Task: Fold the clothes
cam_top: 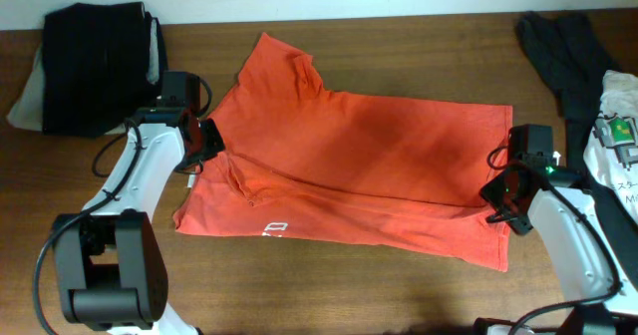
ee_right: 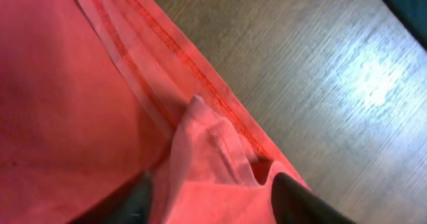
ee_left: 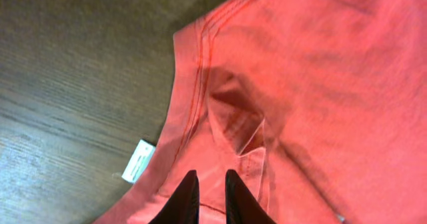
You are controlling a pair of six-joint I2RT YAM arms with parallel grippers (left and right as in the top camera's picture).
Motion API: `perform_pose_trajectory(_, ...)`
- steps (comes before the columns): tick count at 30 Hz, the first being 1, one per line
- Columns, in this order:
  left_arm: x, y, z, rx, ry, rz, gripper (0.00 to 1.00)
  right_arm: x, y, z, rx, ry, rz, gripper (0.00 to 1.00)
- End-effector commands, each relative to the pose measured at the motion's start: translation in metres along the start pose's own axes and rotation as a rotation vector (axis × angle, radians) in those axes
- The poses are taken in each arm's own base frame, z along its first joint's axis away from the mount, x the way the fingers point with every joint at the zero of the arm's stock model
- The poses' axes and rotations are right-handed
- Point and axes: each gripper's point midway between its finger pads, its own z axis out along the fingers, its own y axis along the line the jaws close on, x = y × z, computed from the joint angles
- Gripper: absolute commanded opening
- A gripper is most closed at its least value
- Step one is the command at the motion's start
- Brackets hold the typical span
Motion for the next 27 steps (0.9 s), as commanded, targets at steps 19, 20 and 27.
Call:
perform_pose_trajectory(19, -0.065, -0.128, -0.134, 0.368, -0.324, 0.278, 0.77, -0.058, 0.078, -0.118, -0.450, -0.036, -0.216, 0.99)
perform_pose_trajectory(20, -0.059, -0.143, -0.137, 0.381, -0.341, 0.351, 0.84, -0.057, 0.084, -0.117, -0.476, -0.021, -0.221, 0.99)
perform_pose_trajectory(27, -0.045, -0.171, -0.135, 0.332, -0.388, 0.465, 0.99, -0.060, 0.093, -0.109, -0.489, -0.012, -0.222, 0.99)
